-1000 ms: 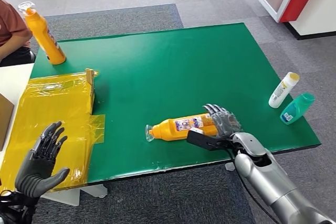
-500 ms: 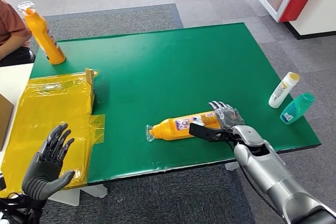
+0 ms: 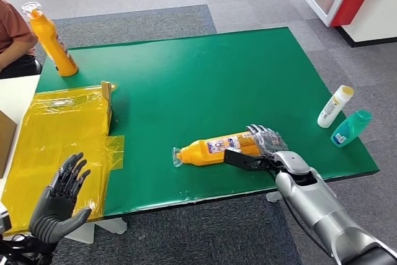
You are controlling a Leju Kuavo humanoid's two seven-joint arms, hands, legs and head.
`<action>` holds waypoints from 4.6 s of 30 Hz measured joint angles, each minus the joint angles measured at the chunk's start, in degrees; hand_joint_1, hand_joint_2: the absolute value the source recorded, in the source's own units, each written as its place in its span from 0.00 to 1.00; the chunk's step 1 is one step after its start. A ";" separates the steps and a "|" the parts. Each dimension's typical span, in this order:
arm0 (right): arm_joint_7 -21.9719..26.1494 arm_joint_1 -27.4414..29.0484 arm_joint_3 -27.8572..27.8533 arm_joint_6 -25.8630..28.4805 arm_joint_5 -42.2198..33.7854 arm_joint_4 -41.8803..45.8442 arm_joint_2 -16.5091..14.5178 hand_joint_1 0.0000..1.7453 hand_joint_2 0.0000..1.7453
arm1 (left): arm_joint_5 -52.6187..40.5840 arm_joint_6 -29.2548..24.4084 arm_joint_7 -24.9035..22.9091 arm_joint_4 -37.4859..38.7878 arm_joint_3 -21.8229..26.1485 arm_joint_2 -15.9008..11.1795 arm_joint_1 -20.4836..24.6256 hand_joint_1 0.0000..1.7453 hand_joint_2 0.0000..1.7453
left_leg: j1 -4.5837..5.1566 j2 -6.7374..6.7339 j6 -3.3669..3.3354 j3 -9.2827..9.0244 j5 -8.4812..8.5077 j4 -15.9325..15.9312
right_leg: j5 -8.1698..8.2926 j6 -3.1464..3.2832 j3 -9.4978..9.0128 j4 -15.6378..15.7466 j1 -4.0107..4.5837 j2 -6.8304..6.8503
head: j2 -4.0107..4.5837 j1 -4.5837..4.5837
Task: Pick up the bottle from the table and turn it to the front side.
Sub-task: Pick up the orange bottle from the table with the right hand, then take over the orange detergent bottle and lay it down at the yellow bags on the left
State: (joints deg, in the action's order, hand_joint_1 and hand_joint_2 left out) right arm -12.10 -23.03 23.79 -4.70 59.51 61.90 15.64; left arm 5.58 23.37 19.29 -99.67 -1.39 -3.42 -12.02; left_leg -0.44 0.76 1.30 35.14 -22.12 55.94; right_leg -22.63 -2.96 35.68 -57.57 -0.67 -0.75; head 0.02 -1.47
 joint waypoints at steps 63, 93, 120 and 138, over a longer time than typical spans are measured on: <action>23.21 12.03 -15.04 -14.12 -68.33 9.98 -0.57 1.00 1.00 | 1.69 -1.55 3.78 7.08 -3.89 -1.37 0.93 0.00 1.00 | 0.00 0.01 0.04 0.08 0.04 0.00 | 0.07 0.08 0.12 0.00 0.00 0.02 | 0.00 0.00; 23.52 5.85 0.40 -3.15 -56.90 7.41 -10.78 1.00 1.00 | 13.66 -5.84 -3.23 6.54 -23.64 1.87 23.09 0.00 1.00 | 0.00 0.03 0.04 0.16 0.30 0.00 | 0.28 0.08 0.16 -0.02 0.01 0.04 | 0.00 0.00; 24.94 6.27 4.93 -3.03 -58.27 13.97 -11.54 1.00 1.00 | 5.88 -14.55 -1.43 5.68 -24.22 1.08 23.53 0.00 1.00 | 0.00 0.02 0.05 0.17 0.30 0.00 | 0.28 0.08 0.21 -0.02 0.01 0.03 | 0.00 0.00; 25.09 5.08 10.01 -3.88 -58.35 16.72 -11.46 1.00 1.00 | 5.34 -16.57 -2.35 7.66 -24.11 1.85 27.47 0.00 1.00 | 0.00 0.02 0.09 0.18 0.33 0.00 | 0.30 0.10 0.23 -0.02 0.01 0.03 | 0.00 0.01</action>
State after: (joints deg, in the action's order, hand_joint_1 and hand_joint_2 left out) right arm 12.99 -17.95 33.80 -8.58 1.16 78.62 4.17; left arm 10.93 6.80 16.94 -92.01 -25.50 -1.57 15.45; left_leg -0.45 0.78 1.39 35.32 -21.78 55.94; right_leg -22.33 -2.86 35.91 -57.59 -0.66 -0.72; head 0.02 -1.46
